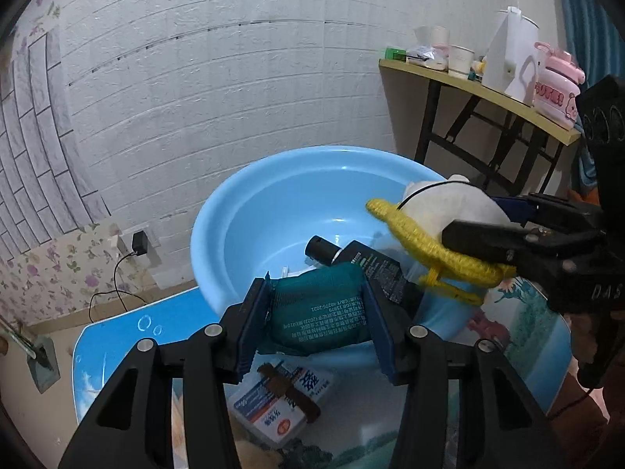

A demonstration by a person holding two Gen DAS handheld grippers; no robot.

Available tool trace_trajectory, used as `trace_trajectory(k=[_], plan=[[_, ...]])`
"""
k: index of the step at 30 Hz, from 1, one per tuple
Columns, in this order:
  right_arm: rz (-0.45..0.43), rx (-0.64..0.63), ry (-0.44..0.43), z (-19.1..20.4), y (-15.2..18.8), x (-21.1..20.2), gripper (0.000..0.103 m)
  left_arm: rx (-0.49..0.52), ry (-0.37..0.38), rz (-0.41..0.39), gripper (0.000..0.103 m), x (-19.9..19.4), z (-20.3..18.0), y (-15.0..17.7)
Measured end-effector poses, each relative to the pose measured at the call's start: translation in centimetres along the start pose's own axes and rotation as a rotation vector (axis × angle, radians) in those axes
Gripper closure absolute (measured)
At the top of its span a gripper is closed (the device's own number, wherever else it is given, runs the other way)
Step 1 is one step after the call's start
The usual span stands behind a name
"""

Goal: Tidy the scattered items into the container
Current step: 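Lift the green pouch and plush bunny over the blue basin and lower them in, then open both tools and move them back over the table toward the remaining items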

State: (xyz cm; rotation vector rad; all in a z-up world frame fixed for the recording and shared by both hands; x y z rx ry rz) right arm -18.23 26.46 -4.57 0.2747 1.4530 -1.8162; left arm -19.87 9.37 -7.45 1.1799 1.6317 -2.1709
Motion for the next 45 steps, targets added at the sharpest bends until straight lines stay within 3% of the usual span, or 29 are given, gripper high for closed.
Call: trace_trajectory(k=[5, 12, 17, 25, 35, 45], plan=[[0.012, -0.032, 0.019, 0.0, -0.2, 1.4, 0.034, 0.021, -0.01, 0.021, 0.053, 1.1, -0.1, -0.3], [0.032, -0.025, 0.023, -0.5, 0.2, 2.0, 0.031, 0.017, -0.01, 0.027, 0.041, 1.3, -0.5, 0.1], [0.029, -0.03, 0.051, -0.2, 0.6, 2.2, 0.031, 0.017, -0.015, 0.002, 0.033, -0.1, -1.0, 0.5], [-0.018, -0.032, 0.082, 0.7, 0.8, -0.1, 0.029, -0.009, -0.036, -0.014, 0.032, -2.8, -0.8, 2.1], [-0.05, -0.032, 0.091, 1.7, 2.3, -3.0, 0.026, -0.066, -0.084, -0.036, 0.031, -6.8, 0.8, 5.8], [-0.006, -0.053, 0.089, 3.2, 5.1, -4.2, 0.026, -0.152, -0.132, 0.009, 0.029, -8.2, 3.3, 10.8]])
Point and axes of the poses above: each gripper's, at about its wrist camera, not at the fingertips, and x roughly the way its jaws point, z to its left, y to its underside, the point moved 4 cm from there along x, roughly the way its jaws point, and after that the axes turned 7 degrees about x, right-handed, at the moved point
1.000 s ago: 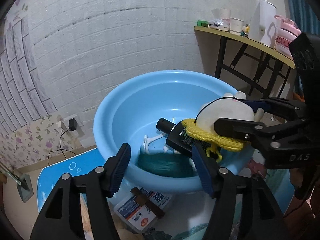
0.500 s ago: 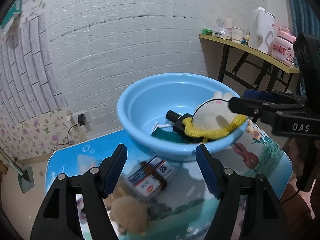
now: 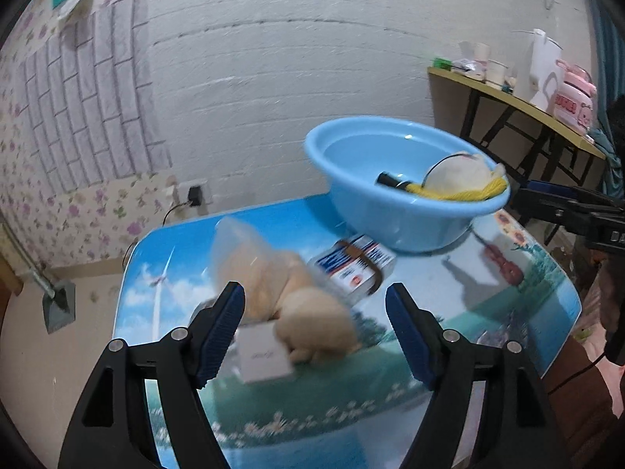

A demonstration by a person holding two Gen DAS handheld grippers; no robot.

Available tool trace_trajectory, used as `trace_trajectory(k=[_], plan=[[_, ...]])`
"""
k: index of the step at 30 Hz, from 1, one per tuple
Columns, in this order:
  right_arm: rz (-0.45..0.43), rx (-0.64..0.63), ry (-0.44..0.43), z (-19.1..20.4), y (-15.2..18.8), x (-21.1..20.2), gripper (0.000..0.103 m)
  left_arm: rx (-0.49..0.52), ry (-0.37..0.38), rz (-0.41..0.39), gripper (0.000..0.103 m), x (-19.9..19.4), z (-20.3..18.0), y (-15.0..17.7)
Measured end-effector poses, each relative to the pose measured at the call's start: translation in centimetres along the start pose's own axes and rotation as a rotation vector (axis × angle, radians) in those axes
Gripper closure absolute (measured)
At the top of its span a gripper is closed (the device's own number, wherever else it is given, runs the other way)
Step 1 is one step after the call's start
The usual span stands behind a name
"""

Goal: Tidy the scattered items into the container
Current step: 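Open both tools and move them back over the table toward the remaining items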

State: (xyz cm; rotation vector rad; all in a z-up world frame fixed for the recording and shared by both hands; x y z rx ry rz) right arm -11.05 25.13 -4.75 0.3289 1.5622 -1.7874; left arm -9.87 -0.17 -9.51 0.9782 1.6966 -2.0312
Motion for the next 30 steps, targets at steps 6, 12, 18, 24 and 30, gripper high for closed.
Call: trace_trajectory(k=[6, 12, 18, 24, 30], plan=[[0.056, -0.006, -0.027, 1.3, 1.6, 0.4, 0.025, -0.047, -0.029, 0.016, 0.028, -0.5, 2.1, 2.0], [0.148, -0.005, -0.073, 3.0, 3.3, 2.4, 0.026, -0.099, -0.044, 0.036, 0.028, -0.2, 4.0, 3.4], [0.237, -0.015, -0.08, 4.4, 4.8, 4.7, 0.025, -0.099, -0.056, 0.055, 0.028, 0.3, 4.7, 4.4], [0.29, 0.032, -0.095, 4.9, 5.0, 6.7, 0.015, -0.104, -0.002, 0.077, 0.028, 1.0, 4.6, 5.1], [0.282, 0.019, -0.073, 6.0, 4.4, 8.1, 0.013, -0.085, 0.016, 0.098, 0.028, 2.2, 3.9, 5.4]])
Point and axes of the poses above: each gripper's, at about its wrist camera, not at the fingertips, and x roughly the way its jaws point, z to its left, y to its underside, the point moved 4 cm from there along x, roughly the way its jaws point, and after that the axes turned 7 degrees about x, right-handed, at the moved point
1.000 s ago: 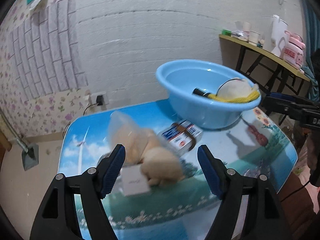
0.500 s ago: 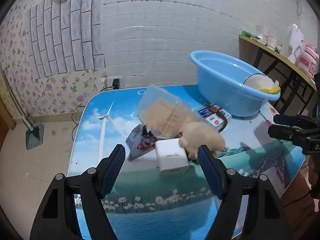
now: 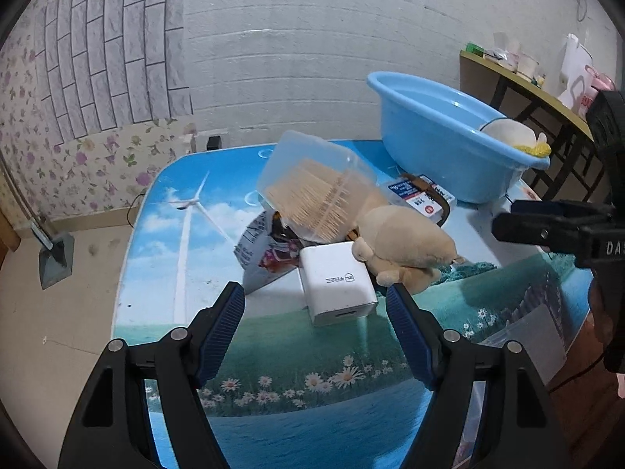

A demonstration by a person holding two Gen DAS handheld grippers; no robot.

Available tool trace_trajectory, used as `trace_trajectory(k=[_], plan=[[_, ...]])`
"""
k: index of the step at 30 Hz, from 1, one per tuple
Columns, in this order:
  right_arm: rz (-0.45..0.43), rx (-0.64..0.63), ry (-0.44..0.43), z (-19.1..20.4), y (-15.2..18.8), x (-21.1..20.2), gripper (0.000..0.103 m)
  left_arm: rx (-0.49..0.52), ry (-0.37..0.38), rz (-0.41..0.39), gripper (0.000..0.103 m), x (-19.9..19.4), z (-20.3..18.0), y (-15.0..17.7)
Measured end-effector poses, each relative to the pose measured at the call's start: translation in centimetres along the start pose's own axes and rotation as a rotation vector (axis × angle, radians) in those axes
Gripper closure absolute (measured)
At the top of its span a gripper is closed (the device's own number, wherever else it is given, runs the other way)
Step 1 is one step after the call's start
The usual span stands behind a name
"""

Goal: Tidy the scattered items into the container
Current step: 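Open both tools and move them back over the table toward the remaining items, then grasp the white charger with the left tool while the right tool grasps the floss box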

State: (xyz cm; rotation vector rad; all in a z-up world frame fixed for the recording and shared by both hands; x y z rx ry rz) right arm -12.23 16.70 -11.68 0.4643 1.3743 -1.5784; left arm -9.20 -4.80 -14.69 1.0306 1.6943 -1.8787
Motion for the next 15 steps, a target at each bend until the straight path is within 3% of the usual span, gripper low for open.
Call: trace_trajectory(k=[15], plan=[[0.058, 0.03, 0.014, 1.7, -1.8, 4.0, 0.013, 0.02, 0.031, 0.031, 0.028, 1.7, -0.8, -0.7]])
Point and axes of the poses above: each gripper's, at about its wrist camera, not at the fingertips, and x roughly the way its jaws point, z to its left, y to its underside, the point moved 4 cm from there along x, roughly the way its jaws point, and after that the axes turned 7 degrees about x, right-handed, at the moved point
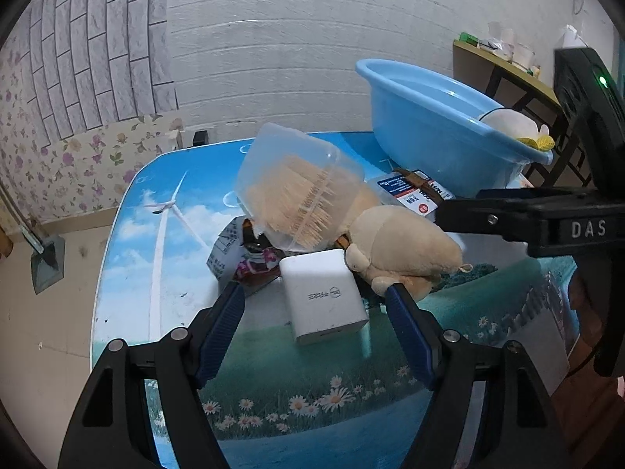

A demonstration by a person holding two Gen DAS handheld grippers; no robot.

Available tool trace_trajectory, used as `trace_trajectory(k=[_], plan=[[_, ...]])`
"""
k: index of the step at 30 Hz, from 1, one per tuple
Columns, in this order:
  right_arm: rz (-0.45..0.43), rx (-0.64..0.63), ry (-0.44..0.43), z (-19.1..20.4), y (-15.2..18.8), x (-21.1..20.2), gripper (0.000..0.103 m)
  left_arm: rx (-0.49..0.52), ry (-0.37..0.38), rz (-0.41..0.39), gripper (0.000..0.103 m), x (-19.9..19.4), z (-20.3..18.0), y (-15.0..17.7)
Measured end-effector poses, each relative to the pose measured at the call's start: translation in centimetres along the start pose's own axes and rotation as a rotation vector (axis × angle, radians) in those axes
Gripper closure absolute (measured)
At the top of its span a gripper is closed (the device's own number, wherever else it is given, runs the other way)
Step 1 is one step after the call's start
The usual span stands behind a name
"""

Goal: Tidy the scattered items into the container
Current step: 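Grasp the white charger with the left tool while the right tool grasps the floss box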

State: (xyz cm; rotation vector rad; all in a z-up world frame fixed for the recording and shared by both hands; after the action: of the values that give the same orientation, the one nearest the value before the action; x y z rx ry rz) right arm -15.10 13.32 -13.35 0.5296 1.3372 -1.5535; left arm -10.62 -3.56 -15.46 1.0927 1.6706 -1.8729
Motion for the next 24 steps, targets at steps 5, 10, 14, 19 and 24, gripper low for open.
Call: trace_trajectory(k=[5, 10, 14, 19, 24], plan=[[0.025, 0.001, 0.002, 0.5, -0.4, 1.1, 0.013, -0.001, 0.003, 0.014, 0.031, 0.4, 0.2, 0.2], [0.037, -0.003, -0.001, 0.9, -1.0, 1.8, 0.013, 0.002, 0.049, 0.015, 0.058, 0.3, 0.1, 0.4], [0.044, -0.004, -0.011, 1.0, -1.2, 2.0, 0.013, 0.007, 0.046, 0.016, 0.059, 0.1, 0.1, 0.5], [0.037, -0.057, 0.031, 1.3, -1.2, 2.3, 0.014, 0.005, 0.037, 0.015, 0.059, -0.3, 0.1, 0.8], [0.043, -0.113, 0.046, 1.6, -0.6, 1.8, 0.022, 0.003, 0.026, 0.018, 0.061, -0.8, 0.2, 1.2]])
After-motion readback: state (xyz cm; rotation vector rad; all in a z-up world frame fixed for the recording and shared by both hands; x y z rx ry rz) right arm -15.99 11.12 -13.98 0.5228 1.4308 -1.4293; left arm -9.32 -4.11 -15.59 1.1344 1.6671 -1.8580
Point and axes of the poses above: each gripper's, at about its wrist camera, not at the fingertips, and x roughly the way its jaws point, z to its left, y to its underside, the point moved 4 cm from there along x, roughly the way its jaws point, and after that the axes turned 7 degrees about x, right-handed, at the moved point
